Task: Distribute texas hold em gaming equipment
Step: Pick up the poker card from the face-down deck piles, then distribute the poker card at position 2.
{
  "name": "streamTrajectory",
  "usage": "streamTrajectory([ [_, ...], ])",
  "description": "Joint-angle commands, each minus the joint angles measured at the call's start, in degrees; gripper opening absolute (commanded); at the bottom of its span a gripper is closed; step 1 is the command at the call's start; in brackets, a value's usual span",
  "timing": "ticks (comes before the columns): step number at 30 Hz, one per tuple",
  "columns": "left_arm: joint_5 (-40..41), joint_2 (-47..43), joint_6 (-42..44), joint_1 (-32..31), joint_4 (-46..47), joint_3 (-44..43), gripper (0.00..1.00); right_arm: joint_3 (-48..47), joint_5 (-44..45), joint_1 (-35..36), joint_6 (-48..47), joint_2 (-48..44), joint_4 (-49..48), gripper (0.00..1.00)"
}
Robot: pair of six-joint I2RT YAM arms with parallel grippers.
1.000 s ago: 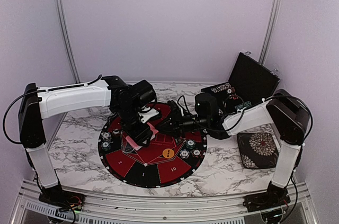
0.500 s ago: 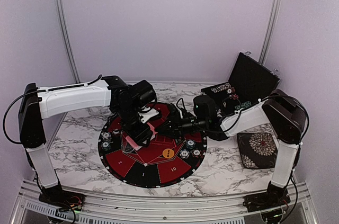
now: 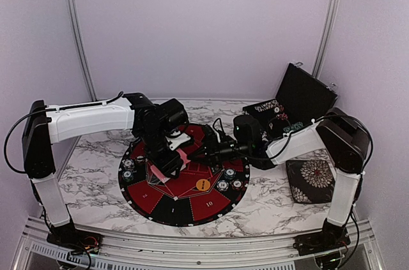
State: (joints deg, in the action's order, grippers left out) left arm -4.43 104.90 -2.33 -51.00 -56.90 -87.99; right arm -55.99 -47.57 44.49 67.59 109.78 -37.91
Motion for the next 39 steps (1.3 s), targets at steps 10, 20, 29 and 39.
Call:
streamTrajectory([
  [10, 0.6, -1.3, -0.4, 0.5, 0.2, 0.8, 0.52, 0.8, -0.6, -2.4, 1.1, -4.3, -0.7, 0.0],
  [20, 0.8, -2.2, -0.6, 1.0, 0.5, 1.6, 0.52, 1.9, -1.3, -4.7, 0.5, -5.9, 0.3, 0.0],
  [29, 0.8, -2.9, -0.8, 1.7, 0.9, 2.5, 0.51, 1.7, -2.3, -6.4, 0.7, -6.5, 0.0, 0.0],
  [39, 0.9, -3.9, -1.1, 2.6, 1.2, 4.0, 0.51, 2.2, -2.7, -8.1, 1.0, -7.0, -0.1, 0.0],
])
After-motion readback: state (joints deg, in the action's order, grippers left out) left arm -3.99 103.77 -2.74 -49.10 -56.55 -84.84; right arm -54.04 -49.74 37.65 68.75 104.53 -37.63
